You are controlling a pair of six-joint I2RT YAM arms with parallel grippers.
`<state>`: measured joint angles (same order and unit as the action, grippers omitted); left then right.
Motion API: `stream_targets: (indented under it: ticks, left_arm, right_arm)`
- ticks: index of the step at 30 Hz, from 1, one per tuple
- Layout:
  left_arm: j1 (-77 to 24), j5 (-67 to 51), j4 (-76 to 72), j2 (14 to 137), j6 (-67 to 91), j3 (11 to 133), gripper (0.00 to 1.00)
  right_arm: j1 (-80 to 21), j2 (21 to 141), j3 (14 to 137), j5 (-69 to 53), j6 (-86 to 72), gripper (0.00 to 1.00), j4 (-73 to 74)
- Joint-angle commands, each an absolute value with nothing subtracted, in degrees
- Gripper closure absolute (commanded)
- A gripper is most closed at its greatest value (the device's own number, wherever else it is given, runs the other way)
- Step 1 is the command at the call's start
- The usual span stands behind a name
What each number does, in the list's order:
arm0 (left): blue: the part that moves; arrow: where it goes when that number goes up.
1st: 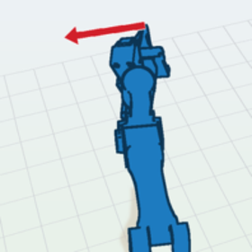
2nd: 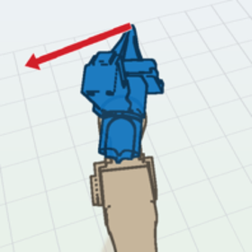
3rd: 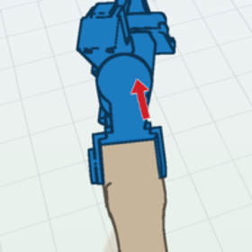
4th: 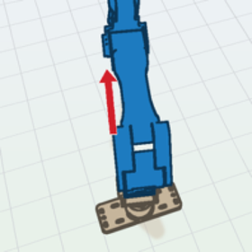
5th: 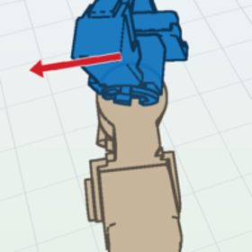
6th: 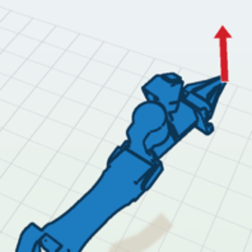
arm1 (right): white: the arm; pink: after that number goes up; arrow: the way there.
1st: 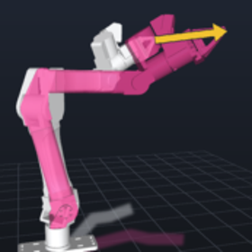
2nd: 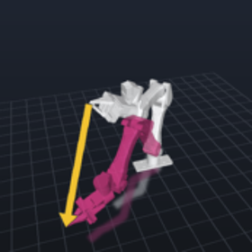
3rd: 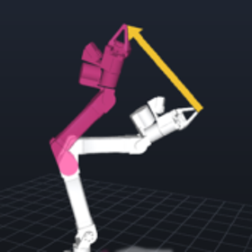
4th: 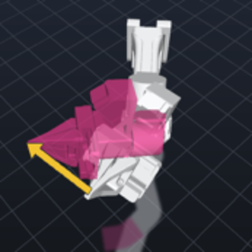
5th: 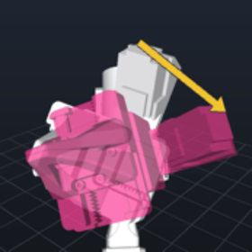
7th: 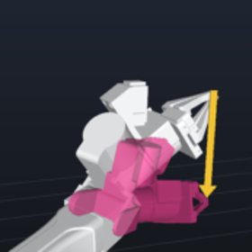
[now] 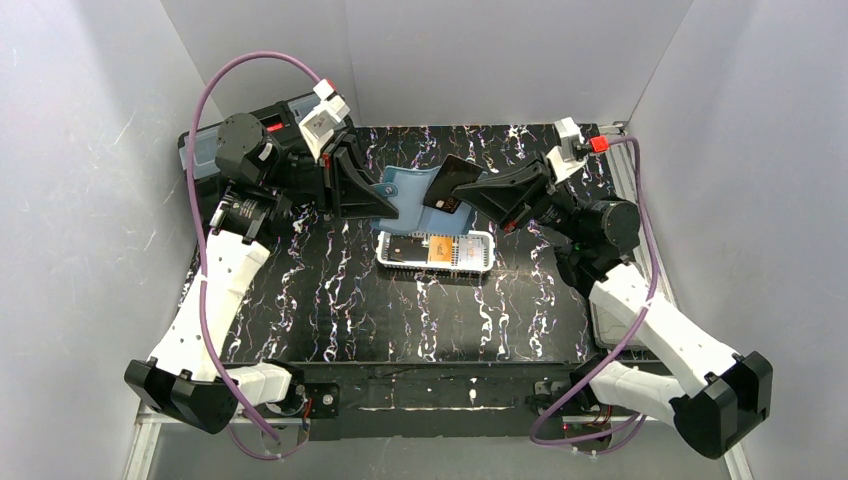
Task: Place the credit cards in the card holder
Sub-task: Insert the credit card into the card holder.
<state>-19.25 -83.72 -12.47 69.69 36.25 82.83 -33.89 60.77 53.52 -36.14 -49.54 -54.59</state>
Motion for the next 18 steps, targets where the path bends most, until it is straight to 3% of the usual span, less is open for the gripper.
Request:
stream_targets:
  ticks: [1, 18]
  left_arm:
    - [-19.8, -83.3, -15.9, 68.5, 37.2, 85.1, 1.00]
    - [-19.8, -80.2, -14.6, 68.4, 35.0, 86.1, 1.00]
  right_arm:
    - [-34.8, 62.8, 54.1, -34.5, -52.2, 0.99, -60.4]
    - [-36.1, 63.6, 52.3, -34.7, -52.8, 0.99, -60.3]
